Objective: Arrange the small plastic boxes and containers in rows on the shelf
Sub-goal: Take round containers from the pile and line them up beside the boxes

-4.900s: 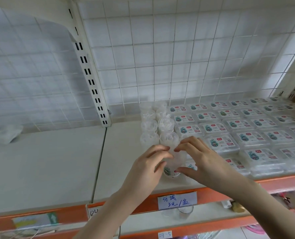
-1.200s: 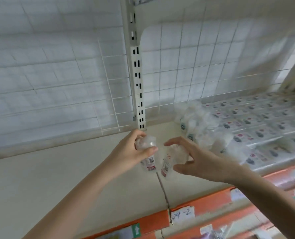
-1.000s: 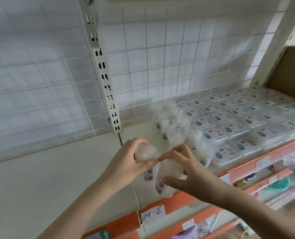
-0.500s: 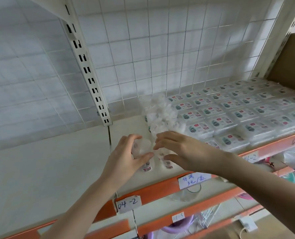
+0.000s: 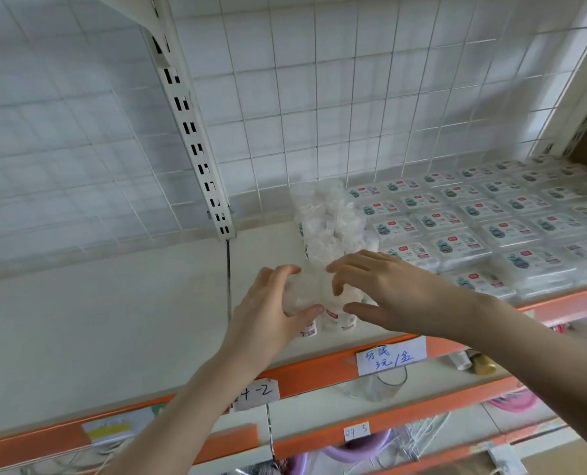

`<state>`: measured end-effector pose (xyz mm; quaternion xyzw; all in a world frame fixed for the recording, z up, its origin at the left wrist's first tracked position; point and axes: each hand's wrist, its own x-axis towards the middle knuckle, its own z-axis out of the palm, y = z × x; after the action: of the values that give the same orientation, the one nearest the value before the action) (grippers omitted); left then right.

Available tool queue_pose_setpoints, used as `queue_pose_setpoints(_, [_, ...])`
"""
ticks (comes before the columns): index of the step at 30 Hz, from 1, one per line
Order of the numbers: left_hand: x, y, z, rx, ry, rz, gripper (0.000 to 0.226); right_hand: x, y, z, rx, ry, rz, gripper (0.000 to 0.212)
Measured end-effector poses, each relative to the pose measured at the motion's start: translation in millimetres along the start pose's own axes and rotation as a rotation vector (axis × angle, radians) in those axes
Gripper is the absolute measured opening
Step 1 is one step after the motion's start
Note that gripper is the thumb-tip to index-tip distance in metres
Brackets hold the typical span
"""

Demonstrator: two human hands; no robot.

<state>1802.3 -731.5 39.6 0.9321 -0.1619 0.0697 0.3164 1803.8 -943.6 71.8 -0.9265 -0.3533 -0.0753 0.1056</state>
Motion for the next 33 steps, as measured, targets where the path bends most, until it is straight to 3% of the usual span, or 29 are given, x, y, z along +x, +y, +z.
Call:
queue_pose_setpoints(6, [-1.3,0.7,0.1,0.033,-0.005,0.006,0.064,2.5,6.0,-0.8,0.149,-0.082,-0.004,0.037])
queue_pose_setpoints(15, [-0.8,-2.7,-1.1,0.140,-0.033,-0.033,0.068,-8.1,21.1,-4.6,0.178,0.016,0.094,0.028])
queue_pose_setpoints(18, [1.6,1.7,-1.4,0.318,0.082,0.134,0.068,-14.0,27.3,-5.7,0.186,0.070,0.124,0.032])
queue_pose_setpoints(21, [8.4,19.7,-4.7,0.365,0.173,0.334,0.052,-18.3,31.2,-8.0,0.156,0.089,0.151,0.032])
queue_pose_setpoints(24, [20.3,33.6,-3.7,0.379,0.030,0.472,0.041,-20.1,32.3,-7.8,0.079,0.079,0.127,0.023])
queue_pose_setpoints(28, [30.8,39.8,-2.4,0.330,-0.155,0.475,0.033,-18.5,28.8,-1.4,-0.042,0.072,0.173,0.034])
queue_pose_setpoints(33, [29.3,41.7,-6.6,0.445,-0.141,0.479,0.041,-16.6,29.0,1.5,-0.040,0.054,0.285,0.037])
